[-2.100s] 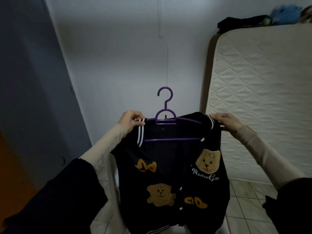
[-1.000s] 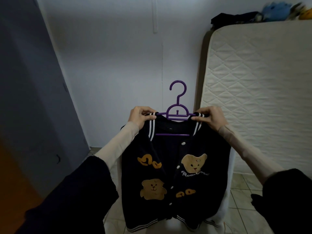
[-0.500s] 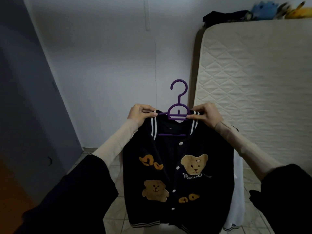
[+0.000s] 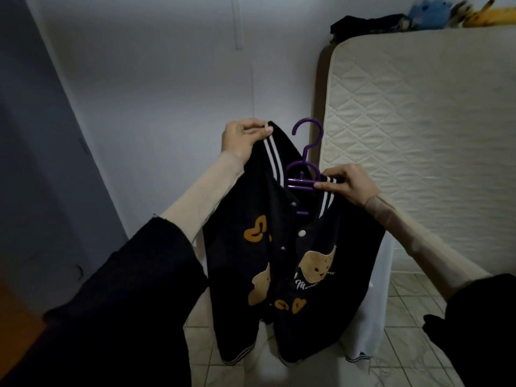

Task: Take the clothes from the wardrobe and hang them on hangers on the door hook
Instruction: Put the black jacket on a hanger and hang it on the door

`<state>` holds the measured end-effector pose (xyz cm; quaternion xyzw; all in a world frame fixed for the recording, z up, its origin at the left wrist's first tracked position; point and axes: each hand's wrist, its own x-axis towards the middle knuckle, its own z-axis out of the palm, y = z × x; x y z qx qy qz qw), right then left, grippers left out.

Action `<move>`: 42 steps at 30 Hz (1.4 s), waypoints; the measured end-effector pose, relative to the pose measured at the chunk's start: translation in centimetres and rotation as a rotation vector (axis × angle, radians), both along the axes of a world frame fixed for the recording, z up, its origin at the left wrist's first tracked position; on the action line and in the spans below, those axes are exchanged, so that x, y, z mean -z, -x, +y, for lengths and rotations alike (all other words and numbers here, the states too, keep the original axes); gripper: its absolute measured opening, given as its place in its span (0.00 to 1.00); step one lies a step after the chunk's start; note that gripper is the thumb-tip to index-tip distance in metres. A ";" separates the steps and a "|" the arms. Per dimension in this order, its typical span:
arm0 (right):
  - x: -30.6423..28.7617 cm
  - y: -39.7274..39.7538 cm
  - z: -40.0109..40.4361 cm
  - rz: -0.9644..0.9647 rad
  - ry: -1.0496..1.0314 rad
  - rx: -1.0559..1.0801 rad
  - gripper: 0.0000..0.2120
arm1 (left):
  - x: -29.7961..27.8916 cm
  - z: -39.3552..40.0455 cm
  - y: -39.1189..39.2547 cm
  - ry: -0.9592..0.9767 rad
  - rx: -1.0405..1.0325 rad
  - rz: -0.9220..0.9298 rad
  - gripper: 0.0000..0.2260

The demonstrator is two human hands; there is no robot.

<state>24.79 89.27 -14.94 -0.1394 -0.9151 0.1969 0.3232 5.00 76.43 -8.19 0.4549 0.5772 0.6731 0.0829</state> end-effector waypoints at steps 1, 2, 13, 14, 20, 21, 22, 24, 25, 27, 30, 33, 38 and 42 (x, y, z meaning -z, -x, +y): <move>0.0 -0.1 0.1 0.035 0.027 0.011 0.11 | 0.3 0.2 0.0 0.013 -0.011 0.004 0.09; 0.1 -0.2 0.1 0.068 0.048 0.027 0.08 | 0.8 0.2 0.1 0.051 -0.028 0.033 0.10; 5.9 0.3 1.1 0.009 0.183 0.116 0.07 | 11.7 -2.0 2.0 0.380 0.047 0.222 0.08; 6.4 0.3 1.4 -0.003 0.191 0.122 0.07 | 12.5 -2.0 2.3 0.397 0.057 0.187 0.08; 9.7 0.6 3.2 -0.051 0.276 0.145 0.08 | 16.5 0.0 3.3 0.500 0.068 0.218 0.08; 10.1 0.8 3.6 -0.063 0.278 0.144 0.08 | 17.0 0.6 3.4 0.495 0.050 0.187 0.08; 10.5 1.0 4.2 -0.071 0.273 0.146 0.07 | 17.5 1.3 3.4 0.484 0.036 0.157 0.08; 11.0 1.5 5.6 -0.071 0.266 0.163 0.08 | 18.2 2.9 3.7 0.449 0.033 0.123 0.09; 11.2 1.7 6.5 -0.067 0.261 0.174 0.09 | 18.4 3.8 3.8 0.435 0.032 0.105 0.09; 11.6 2.3 8.4 -0.056 0.240 0.203 0.10 | 18.8 5.8 4.1 0.422 0.013 0.045 0.10; 12.0 3.7 11.5 -0.027 0.231 0.241 0.11 | 18.8 9.3 4.7 0.426 -0.040 -0.002 0.10; 12.0 5.5 14.6 0.003 0.234 0.238 0.11 | 18.4 12.5 5.6 0.413 -0.091 0.017 0.11; 12.8 8.6 18.8 0.021 0.230 0.216 0.11 | 18.9 16.4 7.7 0.425 -0.159 0.070 0.09; 15.2 10.6 21.3 -0.059 0.277 0.210 0.11 | 20.8 18.1 8.6 0.506 -0.204 0.014 0.09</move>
